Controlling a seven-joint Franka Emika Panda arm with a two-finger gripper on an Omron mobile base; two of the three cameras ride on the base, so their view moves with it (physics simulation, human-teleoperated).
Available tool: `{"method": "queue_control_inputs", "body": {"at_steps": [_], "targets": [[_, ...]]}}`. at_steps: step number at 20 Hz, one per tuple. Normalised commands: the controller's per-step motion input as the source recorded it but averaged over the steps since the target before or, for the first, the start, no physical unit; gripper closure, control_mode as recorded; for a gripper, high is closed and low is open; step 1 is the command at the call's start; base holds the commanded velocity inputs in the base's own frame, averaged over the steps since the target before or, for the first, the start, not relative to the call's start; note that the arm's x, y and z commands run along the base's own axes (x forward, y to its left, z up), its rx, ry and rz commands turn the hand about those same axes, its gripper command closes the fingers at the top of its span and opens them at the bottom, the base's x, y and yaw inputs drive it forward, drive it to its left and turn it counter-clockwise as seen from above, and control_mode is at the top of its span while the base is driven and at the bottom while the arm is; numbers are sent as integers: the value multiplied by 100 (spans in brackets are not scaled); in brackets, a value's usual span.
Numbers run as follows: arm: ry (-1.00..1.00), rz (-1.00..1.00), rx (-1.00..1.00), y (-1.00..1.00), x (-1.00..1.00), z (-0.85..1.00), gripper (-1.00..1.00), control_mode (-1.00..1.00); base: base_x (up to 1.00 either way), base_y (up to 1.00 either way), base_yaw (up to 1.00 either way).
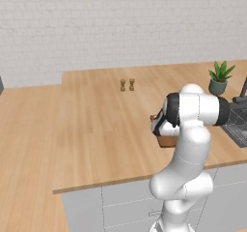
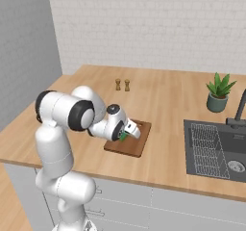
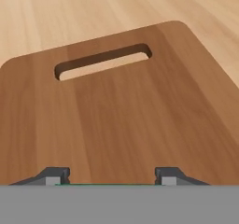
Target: Pick up the sponge from the counter and clean the cutting board by briefly scrubbing or pressing down on the cutting board. Once finished, release the sponge.
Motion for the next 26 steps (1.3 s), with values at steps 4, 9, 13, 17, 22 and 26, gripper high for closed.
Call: {"method": "queue_control_inputs", "body": {"at_steps": [4,9,13,17,22,26], "targets": [[-1,0,0,-14,24,0,100,-100,0,0,0],[-4,0,0,-25,30,0,100,-100,0,0,0],[-4,0,0,-28,36,0,100,-100,0,0,0],[-2,0,0,-33,49,0,100,-100,0,0,0],[0,1,0,-39,58,0,100,-100,0,0,0],[0,9,0,-47,53,0,100,-100,0,0,0]]}}
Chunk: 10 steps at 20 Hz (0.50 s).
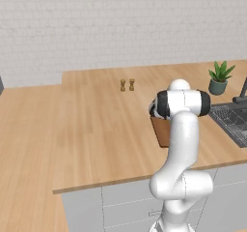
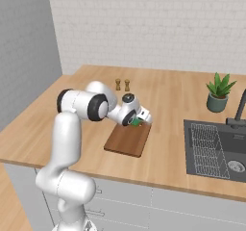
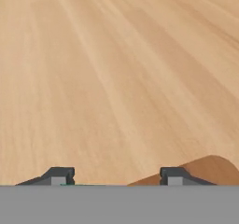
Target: Pick up the sponge from the counter and clean the cutting board by briefly scrubbing or pressing down on the cutting board. Once finished, release the sponge.
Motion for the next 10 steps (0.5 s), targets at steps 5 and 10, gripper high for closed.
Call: {"method": "queue_control_inputs", "body": {"at_steps": [5,10], "targets": [[0,11,0,-36,21,0,100,-100,0,0,0],[0,12,0,-9,0,0,100,-100,0,0,0]]}}
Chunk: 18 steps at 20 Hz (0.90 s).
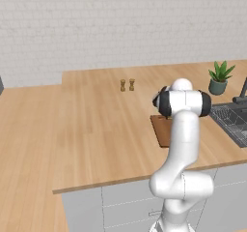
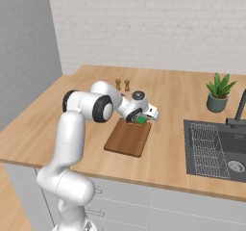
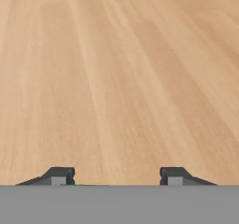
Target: Pick up the sponge from the counter and clean the cutting board by briefly scrubbing or pressing down on the cutting board. Once finished, release the sponge.
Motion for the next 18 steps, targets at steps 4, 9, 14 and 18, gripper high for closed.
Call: {"method": "queue_control_inputs", "body": {"at_steps": [4,9,14,18], "targets": [[0,6,0,0,0,0,100,-100,0,0,0],[1,0,0,2,0,0,100,-100,0,0,0],[5,-1,0,17,0,0,100,-100,0,0,0],[6,-2,0,26,0,0,100,-100,0,0,0]]}}
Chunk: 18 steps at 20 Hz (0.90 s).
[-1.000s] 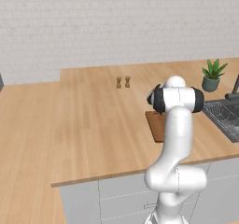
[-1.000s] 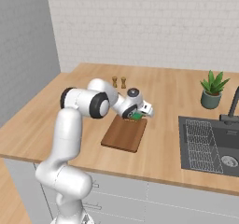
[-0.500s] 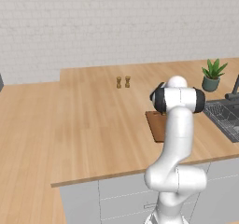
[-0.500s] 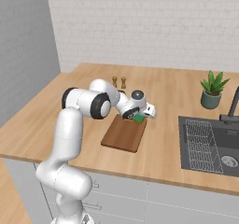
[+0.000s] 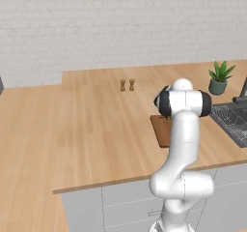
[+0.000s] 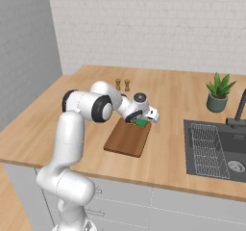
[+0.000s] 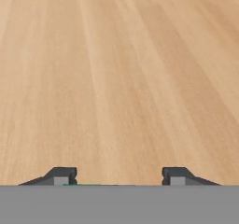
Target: Pick up the sponge from the counter and clean the cutting board by briefly scrubbing or pressing down on the cutting board. Once finished, release the sponge.
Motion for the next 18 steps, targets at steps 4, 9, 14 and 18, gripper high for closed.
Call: {"method": "queue_control_inputs", "body": {"at_steps": [4,9,14,18], "targets": [[3,0,0,3,-13,0,100,-100,0,0,0],[0,0,0,-5,-31,0,100,-100,0,0,0],[-9,0,-1,-2,-44,0,100,-100,0,0,0],[-19,1,-3,0,-45,0,100,-100,0,0,0]]}}
